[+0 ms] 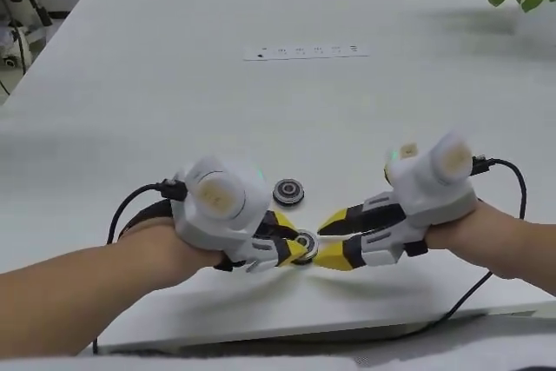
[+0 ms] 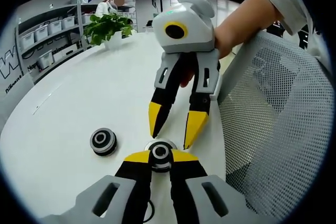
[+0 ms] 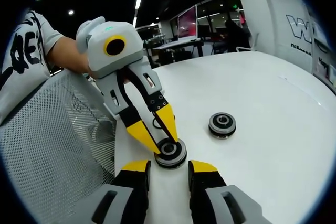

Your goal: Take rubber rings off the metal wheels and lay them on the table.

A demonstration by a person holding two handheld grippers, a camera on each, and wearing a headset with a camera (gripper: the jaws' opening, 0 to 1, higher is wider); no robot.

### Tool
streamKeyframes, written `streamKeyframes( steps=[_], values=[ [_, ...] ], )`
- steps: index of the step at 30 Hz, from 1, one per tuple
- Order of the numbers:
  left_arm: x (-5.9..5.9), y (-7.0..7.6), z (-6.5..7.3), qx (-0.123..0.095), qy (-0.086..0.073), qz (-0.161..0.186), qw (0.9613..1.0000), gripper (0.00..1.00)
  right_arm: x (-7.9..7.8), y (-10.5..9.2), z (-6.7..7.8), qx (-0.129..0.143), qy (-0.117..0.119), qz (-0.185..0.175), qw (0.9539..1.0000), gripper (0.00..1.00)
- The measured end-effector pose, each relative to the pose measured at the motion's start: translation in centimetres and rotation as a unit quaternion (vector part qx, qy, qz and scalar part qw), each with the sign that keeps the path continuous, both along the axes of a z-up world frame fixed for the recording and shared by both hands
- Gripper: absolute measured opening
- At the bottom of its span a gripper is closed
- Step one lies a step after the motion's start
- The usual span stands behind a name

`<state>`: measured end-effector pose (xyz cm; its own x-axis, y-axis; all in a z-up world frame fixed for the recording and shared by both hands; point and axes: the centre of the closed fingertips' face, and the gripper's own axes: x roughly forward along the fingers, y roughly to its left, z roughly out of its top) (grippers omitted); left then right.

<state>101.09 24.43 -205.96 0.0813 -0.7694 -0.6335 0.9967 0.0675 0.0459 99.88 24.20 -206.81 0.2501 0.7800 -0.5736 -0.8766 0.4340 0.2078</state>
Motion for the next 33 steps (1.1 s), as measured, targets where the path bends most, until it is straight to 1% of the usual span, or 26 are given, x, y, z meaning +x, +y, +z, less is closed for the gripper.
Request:
streamKeyframes(
  steps=[6, 9, 21, 23, 31, 33],
  values=[
    [-0.04, 0.01, -0.02, -0.001, 0.001, 0.002, 1.0, 0.07, 0.12, 0.15, -0.42, -0.004, 0.0, 0.001, 1.0, 0.25],
    [-0.05, 0.0, -0.02, -0.001, 0.0, 0.002, 1.0, 0.07, 0.05, 0.15, -0.88, -0.013, -0.001, 0.004, 0.9999, 0.23],
    [-0.06, -0.05, -0.05, -0.001, 0.001, 0.003, 1.0, 0.07, 0.34, 0.17, -0.93, -0.02, -0.014, 0.004, 0.9997, 0.19],
    [-0.05, -0.05, -0.06, 0.0, 0.002, 0.004, 1.0, 0.07, 0.32, 0.16, -0.95, -0.026, -0.022, 0.009, 0.9994, 0.19],
    [-0.09, -0.05, -0.03, 0.004, 0.002, 0.002, 1.0, 0.07, 0.25, 0.07, -0.93, -0.032, -0.029, 0.014, 0.999, 0.18],
    [-0.09, -0.04, -0.04, 0.004, 0.005, 0.002, 1.0, 0.07, 0.26, 0.03, -0.95, -0.032, -0.029, 0.014, 0.999, 0.17]
  ],
)
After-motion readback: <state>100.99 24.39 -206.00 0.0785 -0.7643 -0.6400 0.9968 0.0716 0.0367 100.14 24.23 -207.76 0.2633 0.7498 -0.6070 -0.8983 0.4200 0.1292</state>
